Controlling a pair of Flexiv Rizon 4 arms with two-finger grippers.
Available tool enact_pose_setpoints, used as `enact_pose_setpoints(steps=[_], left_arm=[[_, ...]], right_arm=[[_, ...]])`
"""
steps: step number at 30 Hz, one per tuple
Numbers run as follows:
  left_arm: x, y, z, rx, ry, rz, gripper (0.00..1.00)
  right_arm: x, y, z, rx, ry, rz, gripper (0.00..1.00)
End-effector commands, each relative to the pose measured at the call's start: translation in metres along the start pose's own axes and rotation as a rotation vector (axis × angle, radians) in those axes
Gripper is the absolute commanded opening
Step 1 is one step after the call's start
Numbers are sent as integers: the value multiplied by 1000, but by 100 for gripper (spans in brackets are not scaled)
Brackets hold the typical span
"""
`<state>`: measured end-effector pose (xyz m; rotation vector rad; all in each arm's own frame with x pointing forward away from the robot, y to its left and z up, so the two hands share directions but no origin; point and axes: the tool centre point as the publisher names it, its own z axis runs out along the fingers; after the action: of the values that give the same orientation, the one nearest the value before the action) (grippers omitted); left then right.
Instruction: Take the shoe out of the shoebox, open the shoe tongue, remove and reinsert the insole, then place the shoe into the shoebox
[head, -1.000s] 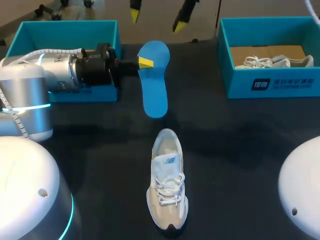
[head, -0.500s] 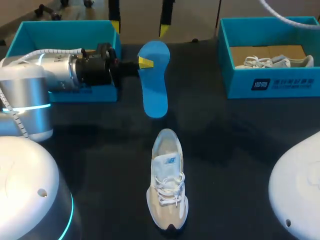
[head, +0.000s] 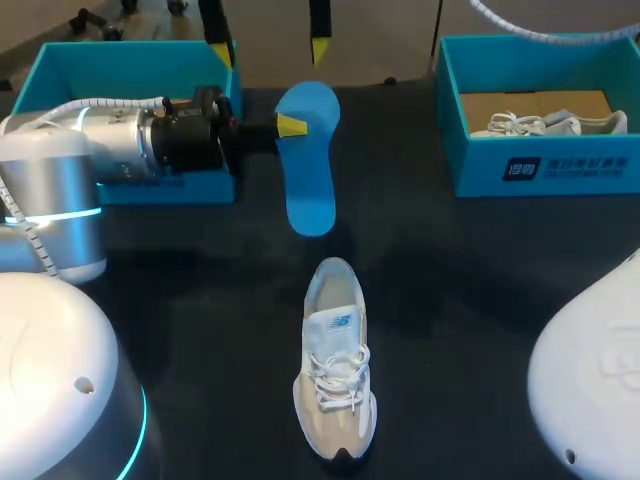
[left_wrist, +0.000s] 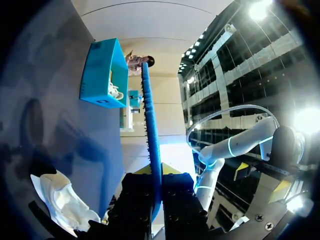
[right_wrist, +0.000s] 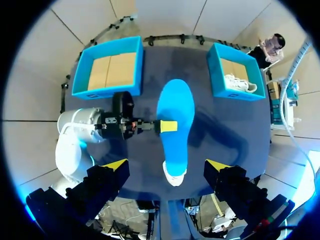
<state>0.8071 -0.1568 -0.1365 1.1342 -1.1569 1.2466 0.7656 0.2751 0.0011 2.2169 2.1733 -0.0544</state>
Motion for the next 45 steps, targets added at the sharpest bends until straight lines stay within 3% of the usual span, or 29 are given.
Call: enact_pose_setpoints(steps=[1,17,33,40,45], left_arm=[[1,1,0,2,-5,-1,0],[1,1,0,2,-5,-1,0],[1,1,0,2,-5,-1,0],[1,1,0,2,-5,-1,0],[1,1,0,2,-5,-1,0]], right_arm=[[-19,-2,8,0,129,1,100],[-54,-4,-2,28,565,43,100],[-65,1,11,0,896,29,100],[-70,5,13,-54,1050,15,100],[-70,12,14,-63,1111,8,100]])
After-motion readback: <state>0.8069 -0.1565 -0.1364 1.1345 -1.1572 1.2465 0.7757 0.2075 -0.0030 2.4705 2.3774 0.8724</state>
